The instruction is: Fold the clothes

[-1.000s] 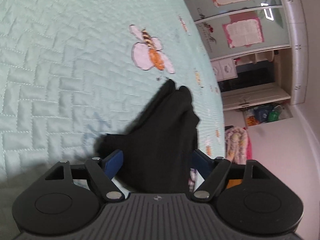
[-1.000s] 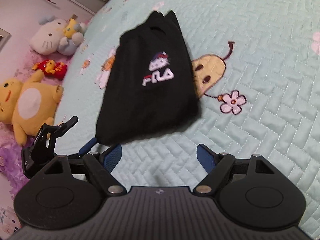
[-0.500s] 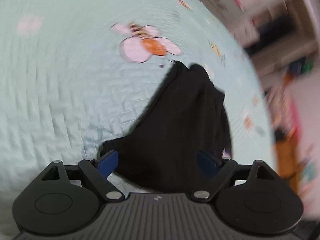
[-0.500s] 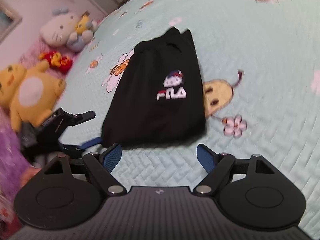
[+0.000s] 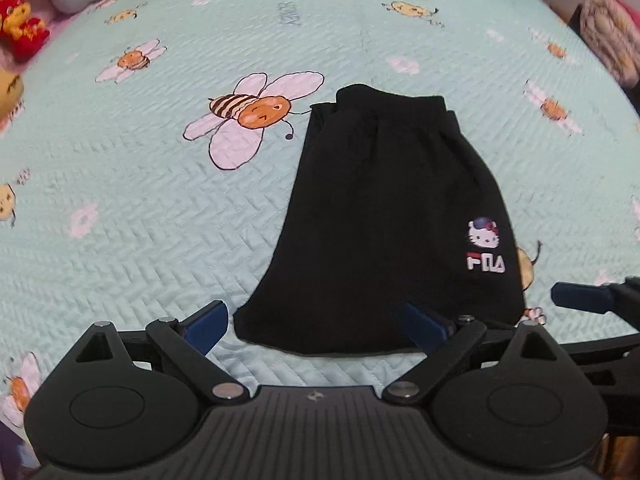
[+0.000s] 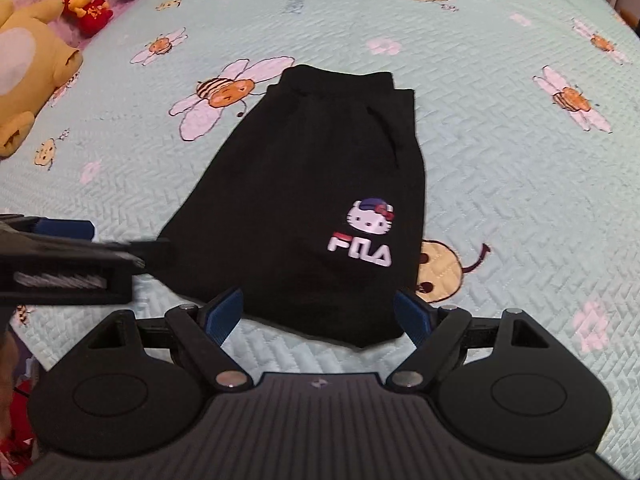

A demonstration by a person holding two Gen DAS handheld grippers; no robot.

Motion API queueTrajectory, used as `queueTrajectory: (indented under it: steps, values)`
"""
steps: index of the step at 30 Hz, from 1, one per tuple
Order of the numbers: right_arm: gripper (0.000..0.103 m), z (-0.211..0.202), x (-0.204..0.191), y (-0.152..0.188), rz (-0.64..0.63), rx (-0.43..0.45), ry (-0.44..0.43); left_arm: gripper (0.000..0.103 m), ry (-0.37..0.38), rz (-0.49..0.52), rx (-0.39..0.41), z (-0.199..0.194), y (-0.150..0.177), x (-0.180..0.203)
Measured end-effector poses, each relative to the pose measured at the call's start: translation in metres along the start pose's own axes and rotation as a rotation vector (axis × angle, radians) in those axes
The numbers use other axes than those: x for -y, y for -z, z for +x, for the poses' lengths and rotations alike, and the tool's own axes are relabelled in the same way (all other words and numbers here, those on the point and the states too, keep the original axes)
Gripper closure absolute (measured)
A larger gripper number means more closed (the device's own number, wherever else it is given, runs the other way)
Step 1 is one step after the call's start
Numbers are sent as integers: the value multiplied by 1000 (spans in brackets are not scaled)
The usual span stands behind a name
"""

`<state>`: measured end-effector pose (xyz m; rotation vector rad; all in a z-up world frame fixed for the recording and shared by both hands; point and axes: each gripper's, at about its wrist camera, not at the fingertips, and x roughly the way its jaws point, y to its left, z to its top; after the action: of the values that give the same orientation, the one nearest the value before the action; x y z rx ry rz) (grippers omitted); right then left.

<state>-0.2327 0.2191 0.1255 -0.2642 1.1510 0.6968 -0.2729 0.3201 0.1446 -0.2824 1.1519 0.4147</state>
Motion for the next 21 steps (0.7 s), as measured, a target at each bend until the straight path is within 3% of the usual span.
queueTrajectory:
  steps: [5, 16, 21]
  values:
    - [21, -1, -5, -5, -11, -23, 7, 6, 26, -23, -95, 5, -6, -4]
    - [21, 11, 5, -16, 3, -45, 21, 6, -3, -20, -138, 28, -15, -1]
    - [21, 20, 13, -17, 27, -55, 26, 6, 18, -12, -173, 40, -14, 1]
